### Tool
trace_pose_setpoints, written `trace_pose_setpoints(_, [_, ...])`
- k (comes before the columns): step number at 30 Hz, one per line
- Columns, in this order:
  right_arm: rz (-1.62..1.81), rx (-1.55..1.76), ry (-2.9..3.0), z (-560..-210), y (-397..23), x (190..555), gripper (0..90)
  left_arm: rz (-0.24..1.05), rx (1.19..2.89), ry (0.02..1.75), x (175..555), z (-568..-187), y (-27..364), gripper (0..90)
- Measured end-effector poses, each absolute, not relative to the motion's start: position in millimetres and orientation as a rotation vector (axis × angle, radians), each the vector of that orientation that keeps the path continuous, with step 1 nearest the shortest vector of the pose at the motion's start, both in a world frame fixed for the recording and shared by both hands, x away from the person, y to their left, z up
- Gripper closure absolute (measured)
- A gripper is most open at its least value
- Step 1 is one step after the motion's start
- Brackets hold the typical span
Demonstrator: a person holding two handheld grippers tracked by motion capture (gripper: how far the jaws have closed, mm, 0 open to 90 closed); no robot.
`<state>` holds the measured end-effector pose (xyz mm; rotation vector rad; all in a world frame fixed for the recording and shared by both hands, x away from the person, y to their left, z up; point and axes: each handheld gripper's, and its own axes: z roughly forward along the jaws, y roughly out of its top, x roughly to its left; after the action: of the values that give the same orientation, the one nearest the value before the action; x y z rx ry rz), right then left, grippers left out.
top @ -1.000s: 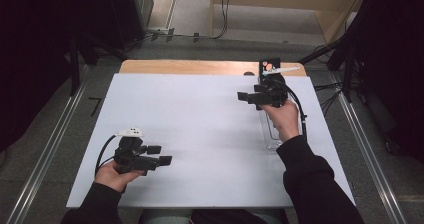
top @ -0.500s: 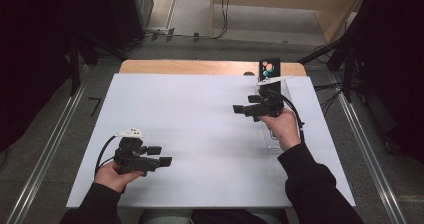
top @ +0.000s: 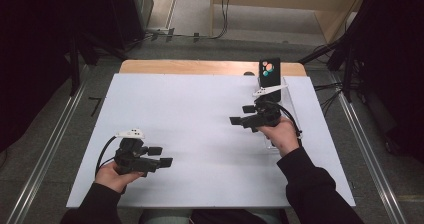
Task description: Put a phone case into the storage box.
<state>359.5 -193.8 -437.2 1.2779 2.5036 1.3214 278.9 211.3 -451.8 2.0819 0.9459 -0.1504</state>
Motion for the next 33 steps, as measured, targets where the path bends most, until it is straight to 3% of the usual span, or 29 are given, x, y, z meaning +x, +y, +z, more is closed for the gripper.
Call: trace_pose_setpoints(33, [1.284, 1.204, 2.553, -453, -208, 293, 20.4, -0.172, 2.096, 0.922, 278, -452, 209, 29.6])
